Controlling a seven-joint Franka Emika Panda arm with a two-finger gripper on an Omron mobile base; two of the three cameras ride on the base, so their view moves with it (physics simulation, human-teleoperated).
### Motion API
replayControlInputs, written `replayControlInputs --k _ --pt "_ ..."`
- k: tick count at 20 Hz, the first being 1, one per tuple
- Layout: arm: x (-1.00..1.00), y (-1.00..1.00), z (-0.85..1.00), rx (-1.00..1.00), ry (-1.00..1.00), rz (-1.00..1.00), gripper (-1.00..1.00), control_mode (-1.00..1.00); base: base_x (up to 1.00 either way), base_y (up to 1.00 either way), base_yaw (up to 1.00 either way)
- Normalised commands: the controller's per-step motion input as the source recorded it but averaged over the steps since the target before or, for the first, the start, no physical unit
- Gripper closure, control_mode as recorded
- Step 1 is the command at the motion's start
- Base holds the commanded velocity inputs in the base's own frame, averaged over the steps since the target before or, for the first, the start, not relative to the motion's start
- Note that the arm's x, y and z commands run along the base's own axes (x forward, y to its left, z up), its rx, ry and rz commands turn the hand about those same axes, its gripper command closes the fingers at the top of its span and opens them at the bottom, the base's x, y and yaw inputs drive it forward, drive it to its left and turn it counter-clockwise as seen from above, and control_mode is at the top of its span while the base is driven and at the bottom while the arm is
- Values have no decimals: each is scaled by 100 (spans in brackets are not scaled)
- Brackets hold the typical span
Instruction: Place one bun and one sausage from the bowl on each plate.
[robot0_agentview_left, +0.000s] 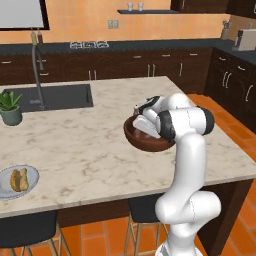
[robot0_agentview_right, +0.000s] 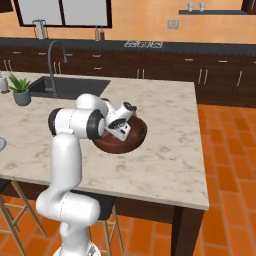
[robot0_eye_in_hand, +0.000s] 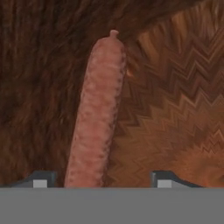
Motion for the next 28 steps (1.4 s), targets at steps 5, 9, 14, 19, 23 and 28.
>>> replayControlInputs --k 5,9,14,19,23,28 --pt "-1 -5 -98 -7 -3 -3 -100 -100 0 0 0" --pt "-2 6 -52 -5 -30 0 -100 -100 0 0 0" --pt "2 13 -77 21 -6 0 -100 -100 0 0 0" --pt "2 45 -5 22 2 5 -100 -100 0 0 0" --pt "0 100 -21 -3 3 9 -100 -100 0 0 0" --pt "3 46 -69 3 28 3 -100 -100 0 0 0"
